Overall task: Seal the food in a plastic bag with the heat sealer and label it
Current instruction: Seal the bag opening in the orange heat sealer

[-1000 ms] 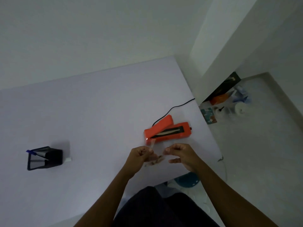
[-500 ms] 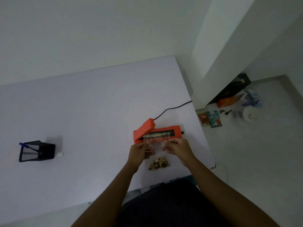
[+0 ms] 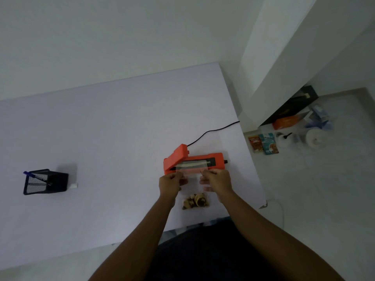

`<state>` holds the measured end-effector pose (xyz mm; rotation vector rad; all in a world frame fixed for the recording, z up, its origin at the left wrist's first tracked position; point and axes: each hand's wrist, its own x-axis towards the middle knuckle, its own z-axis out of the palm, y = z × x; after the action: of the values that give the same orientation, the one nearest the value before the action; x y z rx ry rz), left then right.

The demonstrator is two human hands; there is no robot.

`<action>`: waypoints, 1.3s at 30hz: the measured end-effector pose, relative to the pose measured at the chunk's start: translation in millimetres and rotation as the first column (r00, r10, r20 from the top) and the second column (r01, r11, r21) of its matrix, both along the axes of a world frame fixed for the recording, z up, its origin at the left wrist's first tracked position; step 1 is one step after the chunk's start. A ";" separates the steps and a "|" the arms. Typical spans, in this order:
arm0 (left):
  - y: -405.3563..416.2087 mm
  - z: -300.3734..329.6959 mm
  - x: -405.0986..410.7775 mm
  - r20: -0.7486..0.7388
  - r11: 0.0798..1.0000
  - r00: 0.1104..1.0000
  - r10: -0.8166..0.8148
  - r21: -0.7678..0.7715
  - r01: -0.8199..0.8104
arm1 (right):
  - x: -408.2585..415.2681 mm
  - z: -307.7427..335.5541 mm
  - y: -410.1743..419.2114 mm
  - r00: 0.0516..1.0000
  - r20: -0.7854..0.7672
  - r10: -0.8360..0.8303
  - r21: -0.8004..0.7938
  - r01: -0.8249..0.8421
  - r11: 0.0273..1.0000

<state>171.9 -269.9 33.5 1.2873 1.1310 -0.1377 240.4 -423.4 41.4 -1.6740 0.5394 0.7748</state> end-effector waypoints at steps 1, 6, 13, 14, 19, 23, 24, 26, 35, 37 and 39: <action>-1.5 -0.7 0.6 -0.003 1.000 1.000 0.011 0.001 -0.011 | -0.9 -0.2 0.1 1.000 0.000 -0.017 -0.012 0.017 1.000; -7.7 -1.1 7.0 -0.035 0.998 0.998 0.055 0.009 -0.055 | -3.3 -4.3 -1.0 0.997 -0.004 -0.077 -0.027 0.077 0.997; -11.4 1.1 11.9 -0.059 0.995 0.994 0.096 -0.008 -0.097 | -1.5 -7.2 -3.9 0.994 -0.025 -0.110 -0.025 0.109 0.994; -11.8 0.6 11.8 -0.060 0.995 0.993 0.101 -0.012 -0.102 | -1.0 -7.7 -4.0 0.993 -0.032 -0.117 -0.024 0.116 0.993; -14.5 -2.8 11.3 -0.061 0.996 0.994 0.091 -0.009 -0.092 | -1.1 -9.2 -4.6 0.992 -0.020 -0.125 -0.024 0.124 0.992; -16.1 -1.5 11.7 -0.055 0.994 0.992 0.110 -0.003 -0.110 | -4.0 -10.6 -6.3 0.987 -0.025 -0.157 0.031 0.157 0.987; -16.8 -0.4 11.8 -0.051 0.993 0.992 0.115 -0.006 -0.116 | -4.8 -10.2 -7.0 0.986 -0.030 -0.162 0.046 0.163 0.986; -17.9 0.3 11.9 -0.051 0.992 0.991 0.124 -0.008 -0.125 | -6.4 -9.5 -7.9 0.986 -0.029 -0.165 0.064 0.166 0.984; -21.2 2.0 13.6 -0.058 0.993 0.992 0.114 -0.001 -0.114 | -5.6 -12.8 -7.0 0.982 0.003 -0.191 0.019 0.190 0.982; -20.2 0.1 13.0 -0.054 0.994 0.992 0.114 0.011 -0.113 | -5.1 -13.3 -6.0 0.981 0.006 -0.194 0.014 0.194 0.981; -19.9 -1.4 12.8 -0.049 0.994 0.993 0.107 0.021 -0.106 | -5.3 -13.8 -5.4 0.980 0.008 -0.198 0.007 0.198 0.980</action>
<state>184.7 -289.8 32.1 1.2430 1.2437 -0.0804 235.1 -428.7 27.6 -1.5896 0.6859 0.6233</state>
